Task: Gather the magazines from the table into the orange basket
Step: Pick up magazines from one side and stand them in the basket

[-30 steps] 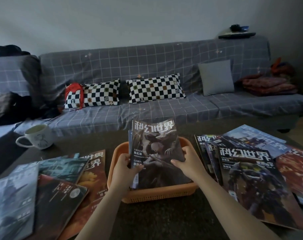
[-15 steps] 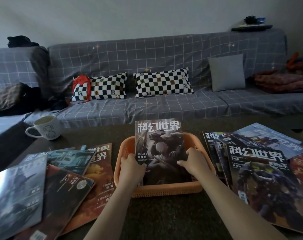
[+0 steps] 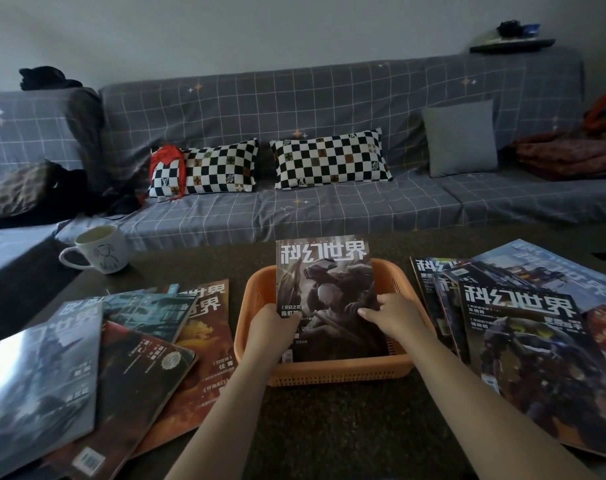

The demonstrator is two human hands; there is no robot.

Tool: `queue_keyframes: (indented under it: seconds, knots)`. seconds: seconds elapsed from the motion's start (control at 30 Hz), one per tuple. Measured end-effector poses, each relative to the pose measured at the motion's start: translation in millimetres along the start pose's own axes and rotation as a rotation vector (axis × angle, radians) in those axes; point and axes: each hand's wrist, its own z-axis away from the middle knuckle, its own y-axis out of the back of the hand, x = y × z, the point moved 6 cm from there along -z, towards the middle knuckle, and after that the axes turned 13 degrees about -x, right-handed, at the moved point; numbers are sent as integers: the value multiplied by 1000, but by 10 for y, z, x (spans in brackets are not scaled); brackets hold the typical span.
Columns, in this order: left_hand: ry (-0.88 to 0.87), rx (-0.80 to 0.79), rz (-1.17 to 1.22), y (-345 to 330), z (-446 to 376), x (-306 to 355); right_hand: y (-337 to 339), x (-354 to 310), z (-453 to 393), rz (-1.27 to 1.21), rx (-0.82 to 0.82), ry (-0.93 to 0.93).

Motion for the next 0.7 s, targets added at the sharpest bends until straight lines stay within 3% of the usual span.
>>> queue_keyframes:
  seconds: [0.1, 0.27, 0.5, 0.7]
  knots:
    - [-167, 62, 14, -10, 156, 170, 21, -62, 110, -42, 6, 62]
    - [-357, 111, 79, -149, 431, 410, 161, -44, 356, -232, 179, 216]
    - [-474, -74, 150, -846, 704, 998, 490, 507, 875, -366, 401, 260]
    - [-484, -283, 89, -1745, 812, 1287, 764, 1373, 1186, -362, 534, 49]
